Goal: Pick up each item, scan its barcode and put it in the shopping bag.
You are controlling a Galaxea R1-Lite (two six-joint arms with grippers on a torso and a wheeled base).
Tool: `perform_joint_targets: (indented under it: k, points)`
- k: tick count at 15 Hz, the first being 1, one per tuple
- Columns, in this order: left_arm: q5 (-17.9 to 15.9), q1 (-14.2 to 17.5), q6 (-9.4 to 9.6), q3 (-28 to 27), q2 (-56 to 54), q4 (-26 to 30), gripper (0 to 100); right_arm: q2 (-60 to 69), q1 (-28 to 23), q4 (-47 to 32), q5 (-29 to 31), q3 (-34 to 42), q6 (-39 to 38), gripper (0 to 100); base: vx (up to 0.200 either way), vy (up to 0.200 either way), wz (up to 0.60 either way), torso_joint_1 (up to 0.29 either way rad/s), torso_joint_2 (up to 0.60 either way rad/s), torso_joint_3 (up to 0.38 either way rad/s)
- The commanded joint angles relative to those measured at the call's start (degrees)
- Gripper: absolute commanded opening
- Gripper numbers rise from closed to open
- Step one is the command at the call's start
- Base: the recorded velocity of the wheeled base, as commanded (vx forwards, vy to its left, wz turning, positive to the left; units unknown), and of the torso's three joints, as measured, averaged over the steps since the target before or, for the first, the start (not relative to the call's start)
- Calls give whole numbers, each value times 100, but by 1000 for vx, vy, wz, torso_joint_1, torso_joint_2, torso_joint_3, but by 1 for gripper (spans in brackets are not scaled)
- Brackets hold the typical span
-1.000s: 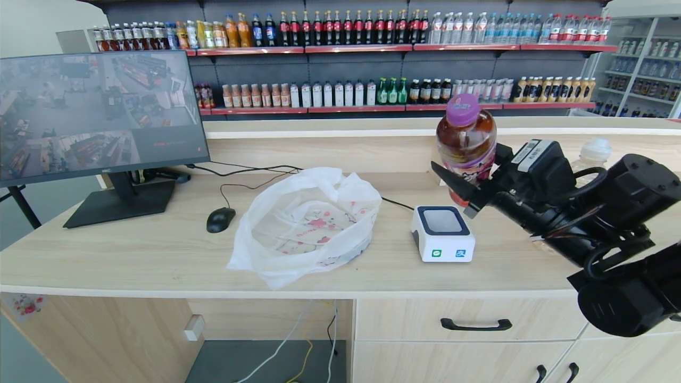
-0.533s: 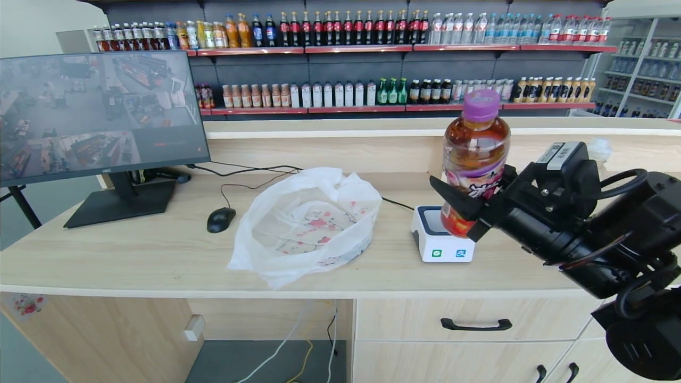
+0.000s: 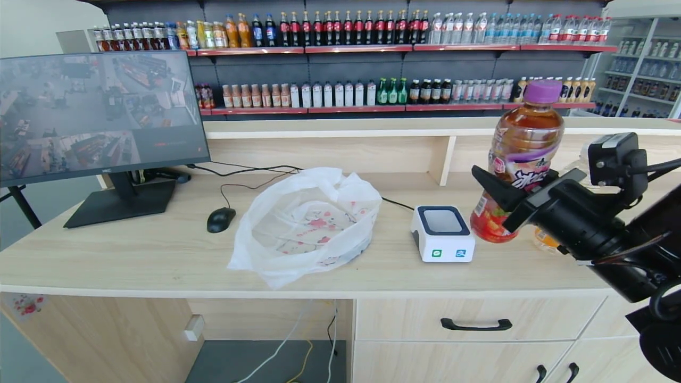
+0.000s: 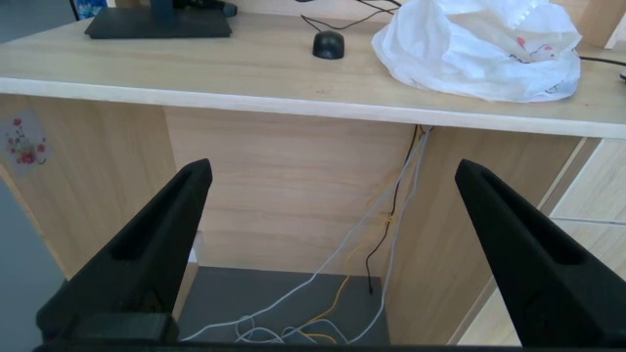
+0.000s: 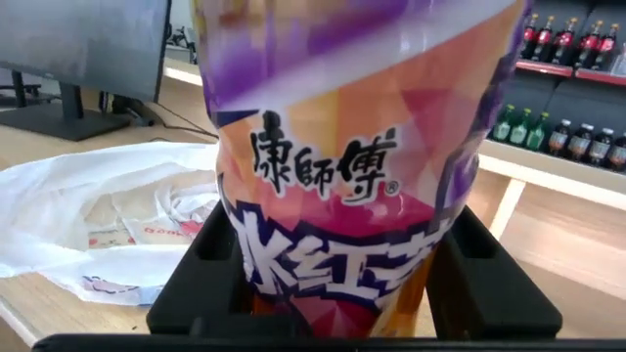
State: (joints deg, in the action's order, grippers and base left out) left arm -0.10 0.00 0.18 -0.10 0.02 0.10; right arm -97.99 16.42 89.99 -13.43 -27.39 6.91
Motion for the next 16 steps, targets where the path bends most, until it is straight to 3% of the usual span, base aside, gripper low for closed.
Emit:
perform_joint_targets:
  k: [1,5,16]
  points:
    - [1,0,-1,1,-2,-1,100,34,-25,1,183,190,-85,0,0,0,0,0,0,0]
    - [1,0,-9,1,-2,-1,100,34,-25,1,201,217,-155,0,0,0,0,0,0,0]
    - [1,0,-9,1,-2,-1,100,-150,-69,1,201,-29,-428,0,0,200,0,1,4,3]
